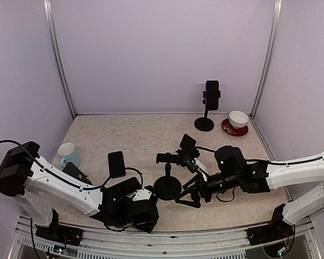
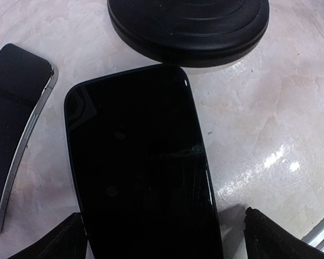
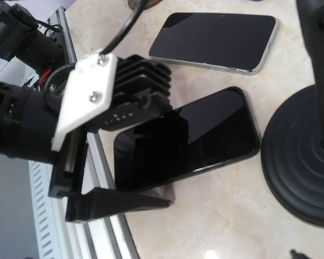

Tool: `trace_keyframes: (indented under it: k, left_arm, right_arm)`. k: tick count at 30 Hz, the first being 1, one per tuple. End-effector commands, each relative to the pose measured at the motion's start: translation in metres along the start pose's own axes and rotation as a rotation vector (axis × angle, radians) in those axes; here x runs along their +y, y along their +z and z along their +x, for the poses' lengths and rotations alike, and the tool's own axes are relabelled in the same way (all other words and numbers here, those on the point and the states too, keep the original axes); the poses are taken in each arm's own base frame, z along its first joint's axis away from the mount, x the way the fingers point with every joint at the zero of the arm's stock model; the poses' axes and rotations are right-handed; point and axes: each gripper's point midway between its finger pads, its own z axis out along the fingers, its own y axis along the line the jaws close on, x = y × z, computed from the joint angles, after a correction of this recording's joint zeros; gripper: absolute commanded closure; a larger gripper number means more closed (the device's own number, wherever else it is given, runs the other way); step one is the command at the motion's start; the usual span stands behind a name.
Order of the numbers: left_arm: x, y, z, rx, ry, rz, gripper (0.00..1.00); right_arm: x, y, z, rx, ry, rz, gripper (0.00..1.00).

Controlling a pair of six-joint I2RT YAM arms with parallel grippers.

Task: Place the phone on the phone stand
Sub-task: Move the phone to the corner of the board.

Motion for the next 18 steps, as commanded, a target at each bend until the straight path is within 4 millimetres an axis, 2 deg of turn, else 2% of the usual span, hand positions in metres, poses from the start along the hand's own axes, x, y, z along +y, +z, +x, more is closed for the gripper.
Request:
trace_keyframes:
  k: [1,6,12,15,18]
  left_arm:
    - [0.007,0.004,0.019,0.079,0.003,-0.047,0.02]
    - [0.012,0.002,0.023,0.086,-0.031,-0.068,0.09]
    - [0.020,0.006,0.028,0.096,-0.008,-0.132,0.12]
    - [0.019,0.009,0.031,0.107,0.009,-0.142,0.17]
    - [0.018,0.011,0.034,0.116,0.015,-0.138,0.26]
  right_arm:
    - [-0.005,0.000,0.003,0.000,-0.008,0.016,0.00]
    - [-0.006,0.001,0.001,-0.003,-0.019,0.021,0.00]
    - [-0.005,0.004,-0.001,0.002,-0.024,0.012,0.00]
    - [-0.005,0.004,-0.002,0.001,-0.027,0.016,0.00]
    - [-0.005,0.003,-0.002,0.000,-0.027,0.017,0.00]
